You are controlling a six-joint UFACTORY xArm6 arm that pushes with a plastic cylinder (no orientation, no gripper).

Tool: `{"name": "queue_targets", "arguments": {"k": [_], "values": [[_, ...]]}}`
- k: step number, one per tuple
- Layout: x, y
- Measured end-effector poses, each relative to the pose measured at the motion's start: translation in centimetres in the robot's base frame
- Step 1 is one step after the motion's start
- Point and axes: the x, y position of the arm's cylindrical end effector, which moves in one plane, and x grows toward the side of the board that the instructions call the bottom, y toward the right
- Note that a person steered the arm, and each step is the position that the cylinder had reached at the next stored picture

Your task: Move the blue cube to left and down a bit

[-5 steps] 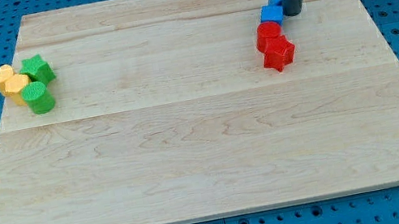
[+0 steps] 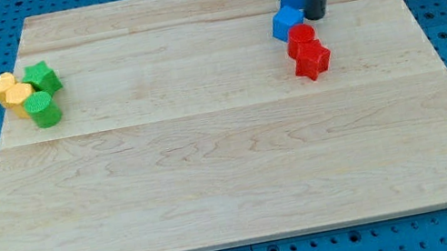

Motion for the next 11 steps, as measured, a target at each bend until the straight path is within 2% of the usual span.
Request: {"name": "queue_targets", "arguments": {"k": [2, 3, 5, 7, 11], "values": [[-0.1, -7.4], [0.7, -8.4], [0.9, -9.8], [3.4, -10.6], [2.5, -10.8]]}}
